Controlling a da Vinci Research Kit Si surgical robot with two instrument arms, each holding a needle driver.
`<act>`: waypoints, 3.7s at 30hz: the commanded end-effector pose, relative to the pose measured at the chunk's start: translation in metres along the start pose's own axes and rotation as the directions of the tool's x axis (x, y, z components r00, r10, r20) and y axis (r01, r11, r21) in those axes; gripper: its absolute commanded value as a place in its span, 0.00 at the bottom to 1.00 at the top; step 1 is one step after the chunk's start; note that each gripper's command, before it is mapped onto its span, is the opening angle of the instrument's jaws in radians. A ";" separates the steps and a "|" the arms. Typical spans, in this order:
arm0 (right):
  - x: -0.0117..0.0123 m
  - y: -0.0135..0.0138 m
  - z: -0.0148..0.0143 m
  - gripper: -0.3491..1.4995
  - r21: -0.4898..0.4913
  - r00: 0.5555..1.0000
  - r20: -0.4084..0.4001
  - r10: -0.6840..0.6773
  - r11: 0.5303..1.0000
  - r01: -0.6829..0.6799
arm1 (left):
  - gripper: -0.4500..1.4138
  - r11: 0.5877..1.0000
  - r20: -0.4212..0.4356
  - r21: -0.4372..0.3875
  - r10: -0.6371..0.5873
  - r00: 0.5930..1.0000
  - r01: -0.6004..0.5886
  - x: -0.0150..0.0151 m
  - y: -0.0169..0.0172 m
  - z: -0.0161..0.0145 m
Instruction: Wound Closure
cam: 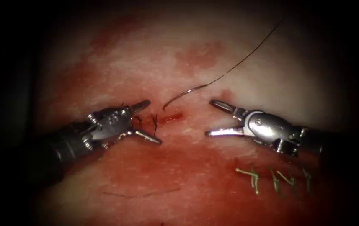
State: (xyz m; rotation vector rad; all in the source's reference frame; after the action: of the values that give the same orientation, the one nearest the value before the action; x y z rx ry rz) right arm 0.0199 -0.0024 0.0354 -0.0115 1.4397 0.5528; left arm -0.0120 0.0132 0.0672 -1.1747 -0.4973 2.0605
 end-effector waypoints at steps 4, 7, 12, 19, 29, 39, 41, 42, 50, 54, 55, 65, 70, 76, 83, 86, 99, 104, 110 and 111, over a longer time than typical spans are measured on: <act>-0.0001 -0.0006 0.0006 0.80 0.005 1.000 0.003 -0.011 1.000 0.011 | 0.75 0.997 0.001 -0.075 0.016 1.000 -0.015 -0.0005 -0.0008 -0.0003; 0.0005 -0.0012 0.0002 0.62 0.034 0.997 0.071 -0.025 0.999 0.023 | 0.70 0.996 -0.005 -0.090 0.022 1.000 -0.022 -0.0008 -0.0010 -0.0010; 0.0017 -0.0015 0.0004 0.62 0.053 0.989 0.142 -0.027 0.998 0.020 | 0.57 0.994 -0.042 -0.092 0.060 0.997 -0.064 -0.0007 -0.0015 -0.0013; 0.0038 -0.0002 0.0020 0.74 0.052 0.977 0.213 -0.013 0.999 0.001 | 0.46 0.987 -0.060 -0.029 0.158 0.986 -0.160 -0.0009 -0.0020 0.0013; 0.0037 -0.0004 0.0019 0.65 0.059 0.964 0.267 0.007 0.998 -0.024 | 0.60 0.983 -0.139 0.141 0.134 0.981 -0.114 0.0002 -0.0039 0.0041; 0.0030 -0.0003 0.0022 0.65 0.031 0.962 0.272 0.019 0.999 -0.028 | 0.37 0.972 -0.169 0.229 0.095 0.981 -0.055 0.0002 -0.0050 0.0060; 0.0030 -0.0004 0.0025 0.65 0.026 0.962 0.274 0.020 0.999 -0.028 | 0.00 0.971 -0.174 0.237 0.071 0.982 -0.028 0.0001 -0.0053 0.0059; 0.0031 -0.0005 0.0026 0.65 0.023 0.962 0.271 0.020 0.999 -0.028 | 0.00 0.971 -0.176 0.240 0.058 0.983 -0.014 0.0001 -0.0054 0.0059; 0.0029 -0.0023 0.0022 0.65 0.020 0.963 0.268 0.019 0.999 -0.025 | 0.00 0.970 -0.178 0.244 0.033 0.983 0.012 -0.0001 -0.0060 0.0053; 0.0030 -0.0025 0.0018 0.67 0.017 0.963 0.269 0.029 0.999 -0.035 | 0.00 0.972 -0.174 0.235 0.030 0.984 0.012 -0.0001 -0.0064 0.0037; 0.0030 -0.0025 0.0017 0.67 0.021 0.963 0.267 0.035 0.999 -0.042 | 0.00 0.973 -0.174 0.230 0.025 0.984 0.015 0.0002 -0.0064 0.0027; 0.0024 -0.0025 0.0014 0.67 0.026 0.964 0.264 0.030 0.999 -0.038 | 0.66 0.961 -0.174 0.273 0.001 0.985 0.048 0.0012 -0.0039 0.0028; 0.0022 -0.0027 0.0014 0.67 0.025 0.964 0.263 0.028 0.999 -0.036 | 0.83 0.956 -0.091 0.291 -0.005 0.996 0.031 -0.0009 -0.0044 0.0058; 0.0021 -0.0030 0.0020 0.67 0.024 0.965 0.262 0.027 0.999 -0.035 | 0.50 0.946 -0.096 0.320 -0.024 0.995 0.054 -0.0014 -0.0060 0.0070; 0.0021 -0.0031 0.0019 0.67 0.024 0.965 0.262 0.027 0.999 -0.035 | 0.00 0.954 -0.114 0.290 -0.046 0.992 0.078 -0.0012 -0.0065 0.0082; 0.0022 -0.0031 0.0019 0.67 0.024 0.965 0.262 0.027 0.999 -0.035 | 0.00 0.955 -0.111 0.287 -0.044 0.993 0.074 -0.0015 -0.0067 0.0087; 0.0015 -0.0018 0.0013 0.65 0.024 0.968 0.236 0.083 0.996 -0.091 | 0.00 0.979 -0.224 0.014 -0.194 0.955 0.202 0.0016 -0.0063 0.0034; 0.0016 -0.0006 0.0018 0.65 0.023 0.968 0.165 0.190 0.980 -0.196 | 0.00 0.936 -0.212 -0.239 -0.309 0.927 0.257 0.0014 -0.0054 0.0020; 0.0025 0.0011 0.0031 0.60 0.008 0.960 0.086 0.267 0.963 -0.269 | 0.00 0.877 -0.172 -0.407 -0.349 0.921 0.256 0.0009 -0.0040 0.0020; 0.0025 0.0010 0.0032 0.60 0.024 0.957 0.083 0.278 0.959 -0.281 | 0.00 0.867 -0.165 -0.426 -0.356 0.920 0.260 0.0010 -0.0039 0.0019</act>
State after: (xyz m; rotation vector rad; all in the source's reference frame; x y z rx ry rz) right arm 0.0216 0.0005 0.0336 0.2519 1.3861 0.7565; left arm -0.0121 0.0160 0.0695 -1.4533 -0.9703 1.5499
